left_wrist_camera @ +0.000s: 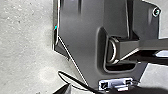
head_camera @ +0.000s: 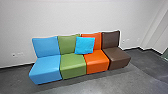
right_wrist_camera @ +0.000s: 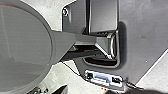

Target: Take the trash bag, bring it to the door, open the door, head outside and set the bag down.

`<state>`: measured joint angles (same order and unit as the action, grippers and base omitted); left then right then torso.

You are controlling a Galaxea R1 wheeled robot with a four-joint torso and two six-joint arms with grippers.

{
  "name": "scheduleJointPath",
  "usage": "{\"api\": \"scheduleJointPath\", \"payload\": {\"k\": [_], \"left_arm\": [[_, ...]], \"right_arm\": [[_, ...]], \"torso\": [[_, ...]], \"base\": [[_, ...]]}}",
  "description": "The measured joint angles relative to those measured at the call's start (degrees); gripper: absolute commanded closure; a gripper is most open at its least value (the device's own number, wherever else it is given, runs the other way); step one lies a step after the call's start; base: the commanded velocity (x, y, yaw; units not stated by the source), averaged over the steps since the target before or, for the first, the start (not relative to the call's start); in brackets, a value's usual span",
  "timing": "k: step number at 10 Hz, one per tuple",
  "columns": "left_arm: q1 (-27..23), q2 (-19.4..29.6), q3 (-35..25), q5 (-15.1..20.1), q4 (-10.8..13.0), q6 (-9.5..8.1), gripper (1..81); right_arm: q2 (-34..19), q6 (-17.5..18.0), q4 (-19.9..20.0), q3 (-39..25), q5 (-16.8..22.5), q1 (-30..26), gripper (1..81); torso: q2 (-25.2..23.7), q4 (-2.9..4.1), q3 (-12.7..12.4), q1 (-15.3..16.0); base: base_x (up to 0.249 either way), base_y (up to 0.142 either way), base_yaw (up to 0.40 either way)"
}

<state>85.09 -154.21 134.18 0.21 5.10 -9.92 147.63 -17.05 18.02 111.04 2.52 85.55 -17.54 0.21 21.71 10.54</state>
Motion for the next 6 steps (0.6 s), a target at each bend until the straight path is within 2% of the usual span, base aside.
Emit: {"api": "scheduleJointPath", "payload": {"k": [2, 3, 5, 6], "left_arm": [[-1.8, 1.8, -0.3, -0.2, -3.4, -0.4, 1.0], [-2.2, 1.9, -0.3, -0.2, -4.6, -0.41, 1.0], [-3.6, 2.0, -0.6, 0.2, -8.0, -0.41, 1.0], [-4.4, 2.0, -0.6, 0.7, -11.0, -0.41, 1.0]], "right_arm": [[-4.4, 0.2, 1.1, -5.0, -0.6, -1.9, 1.0], [-6.3, 0.1, 1.7, -6.8, -0.6, -2.5, 1.0], [-10.1, 0.2, 3.3, -10.3, -1.0, -4.2, 1.0], [-11.5, 0.1, 4.1, -11.6, -1.0, -4.3, 1.0]], "torso": [[-4.1, 0.0, 3.9, 2.6], [-6.0, 0.0, 4.9, 3.9], [-9.3, 0.0, 5.7, 5.9], [-11.3, 0.0, 5.8, 7.2]], "base": [[0.0, 0.0, 0.0], [0.0, 0.0, 0.0], [0.0, 0.0, 0.0], [0.0, 0.0, 0.0]]}}
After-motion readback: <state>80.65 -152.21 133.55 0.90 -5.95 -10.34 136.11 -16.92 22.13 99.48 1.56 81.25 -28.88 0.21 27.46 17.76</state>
